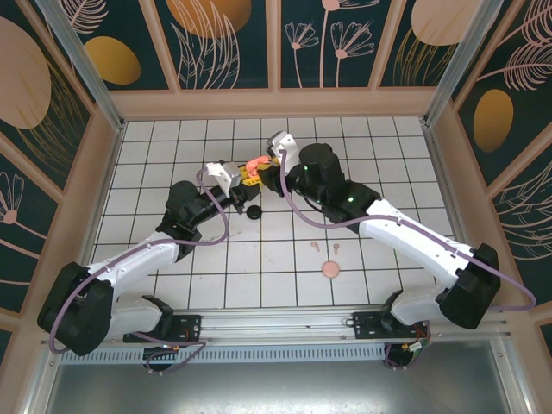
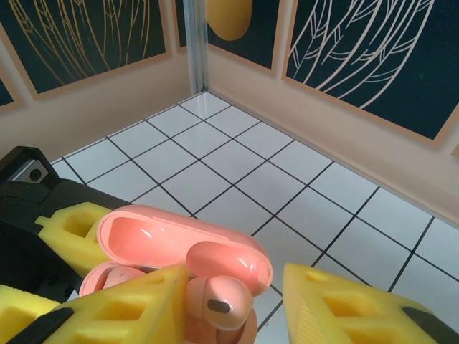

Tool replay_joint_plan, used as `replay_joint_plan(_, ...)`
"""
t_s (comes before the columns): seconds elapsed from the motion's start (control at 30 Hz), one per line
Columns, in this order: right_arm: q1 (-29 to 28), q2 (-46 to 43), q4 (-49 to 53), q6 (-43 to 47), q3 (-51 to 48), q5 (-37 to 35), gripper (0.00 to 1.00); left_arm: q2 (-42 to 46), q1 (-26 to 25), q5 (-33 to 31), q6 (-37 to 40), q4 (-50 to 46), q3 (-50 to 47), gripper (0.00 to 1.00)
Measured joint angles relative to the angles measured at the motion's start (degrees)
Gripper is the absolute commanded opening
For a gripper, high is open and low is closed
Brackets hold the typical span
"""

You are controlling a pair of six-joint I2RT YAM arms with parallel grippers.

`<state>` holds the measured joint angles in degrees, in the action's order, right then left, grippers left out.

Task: Insert the wireless bluetooth earbuds into the charging case

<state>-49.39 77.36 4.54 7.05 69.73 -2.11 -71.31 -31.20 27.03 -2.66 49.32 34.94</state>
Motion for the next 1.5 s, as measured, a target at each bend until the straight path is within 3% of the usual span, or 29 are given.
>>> replay_joint_plan(0.37, -0.1, -1.7, 1.8, -1.4, 0.0, 0.4, 0.52, 0.0, -0.1, 0.0, 0.0, 1.4, 0.0, 0.0)
replay_joint_plan(0.7, 0.7, -3.5, 1.4, -4.6, 0.0, 6.6, 0.61, -0.8, -0.1, 0.0, -0.2, 3.1, 0.4, 0.0)
replay_joint_plan(1.1, 8.8, -6.3, -3.6, -15.0, 0.1, 15.7, 0.64, -1.3, -0.1, 0.0, -0.6, 3.6, 0.4, 0.0)
replay_joint_plan(1.3, 13.1, -2.1, 3.9, -19.1, 10.7, 17.0, 0.53, -1.3, -0.1, 0.9, -0.2, 3.3, 0.4, 0.0)
replay_joint_plan(1.5, 13.3, 10.4, 17.9, -19.3, 30.5, 18.4, 0.27, -2.1, -0.1, 3.2, 1.5, 0.1, 1.0, 0.0)
